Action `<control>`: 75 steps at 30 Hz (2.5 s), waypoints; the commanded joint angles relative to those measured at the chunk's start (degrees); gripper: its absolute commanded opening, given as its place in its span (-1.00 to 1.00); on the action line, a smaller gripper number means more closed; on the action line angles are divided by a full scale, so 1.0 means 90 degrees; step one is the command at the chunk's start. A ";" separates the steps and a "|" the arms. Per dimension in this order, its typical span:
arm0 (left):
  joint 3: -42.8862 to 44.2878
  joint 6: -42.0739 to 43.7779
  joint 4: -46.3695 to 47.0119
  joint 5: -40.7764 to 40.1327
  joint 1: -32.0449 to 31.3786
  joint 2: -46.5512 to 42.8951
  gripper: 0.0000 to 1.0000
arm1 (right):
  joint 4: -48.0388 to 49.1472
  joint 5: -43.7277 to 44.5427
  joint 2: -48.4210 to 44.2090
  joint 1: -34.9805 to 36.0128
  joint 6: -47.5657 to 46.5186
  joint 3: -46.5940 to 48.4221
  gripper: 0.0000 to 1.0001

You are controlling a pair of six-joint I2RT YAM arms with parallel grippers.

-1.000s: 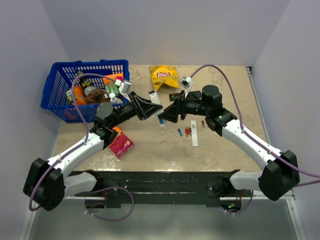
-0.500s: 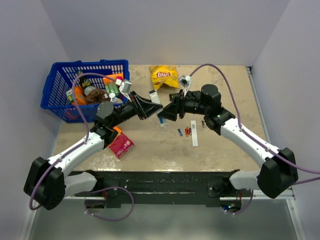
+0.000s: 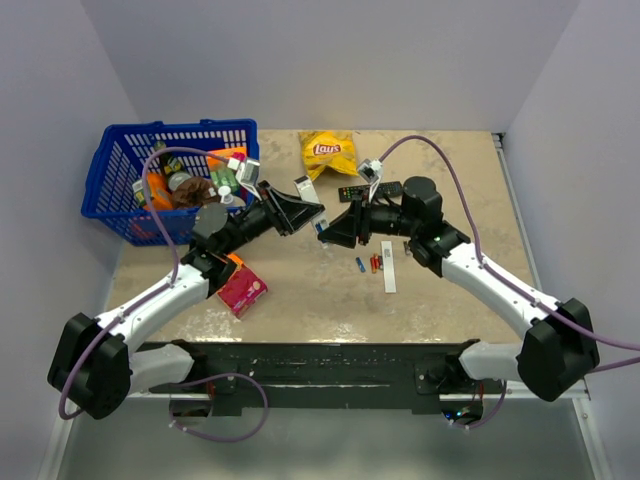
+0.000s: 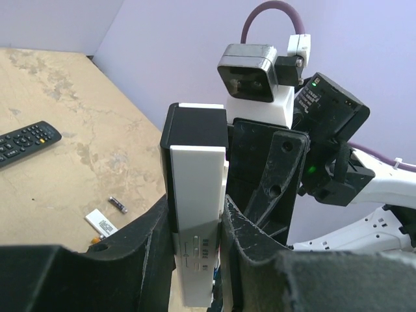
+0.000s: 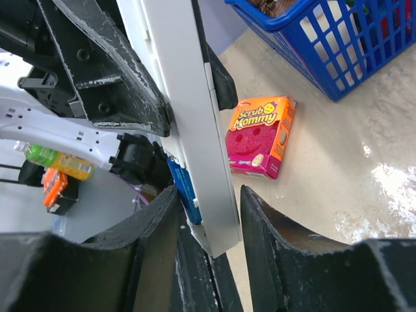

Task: Load the batteries into the remote control
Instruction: Adjust the battery in the remote control, then adjust the battery at the center of the board.

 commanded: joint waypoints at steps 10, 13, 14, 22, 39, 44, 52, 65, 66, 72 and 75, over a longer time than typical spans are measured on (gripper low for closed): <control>0.0169 0.0186 0.0561 -0.0063 -0.0017 -0.0137 -1.00 | -0.0814 0.0490 -0.0446 -0.0007 -0.0308 0.0586 0.48; 0.0130 0.0459 0.0220 -0.0277 -0.0026 -0.0254 -1.00 | -0.1068 0.0821 -0.0690 -0.0017 -0.0357 0.0704 0.65; 0.0130 0.0538 0.0092 -0.0346 -0.0017 -0.0323 -1.00 | -0.1146 0.0890 -0.0768 -0.0027 -0.0415 0.0723 0.67; 0.0110 0.1338 -0.1128 -0.1311 -0.0007 -0.0830 -1.00 | -0.2181 0.1827 -0.1393 -0.0066 -0.0640 0.0811 0.84; -0.0046 0.1496 -0.1784 -0.1988 -0.0017 -0.1309 -1.00 | -0.3109 0.3439 -0.1902 -0.0066 -0.0835 0.0089 0.96; -0.0095 0.1467 -0.1901 -0.2026 -0.0017 -0.1387 -1.00 | -0.3373 0.3712 -0.1677 -0.0056 -0.1001 0.0040 0.96; -0.0105 0.1564 -0.2097 -0.2212 -0.0017 -0.1466 -1.00 | -0.3734 0.3976 -0.1248 -0.0066 -0.1147 0.0137 0.80; -0.0075 0.1593 -0.2194 -0.2300 -0.0007 -0.1378 -1.00 | -0.4290 0.4211 -0.0467 -0.0047 -0.1080 0.0322 0.51; -0.0075 0.1593 -0.2204 -0.2310 -0.0017 -0.1368 -1.00 | -0.4330 0.4230 -0.0350 -0.0047 -0.1089 0.0352 0.51; -0.0075 0.1603 -0.2243 -0.2339 -0.0017 -0.1300 -1.00 | -0.4447 0.4338 0.0080 -0.0017 -0.1148 0.0450 0.45; -0.0075 0.1613 -0.2204 -0.2300 -0.0017 -0.1222 -1.00 | -0.4418 0.4348 0.0295 0.0031 -0.1158 0.0489 0.43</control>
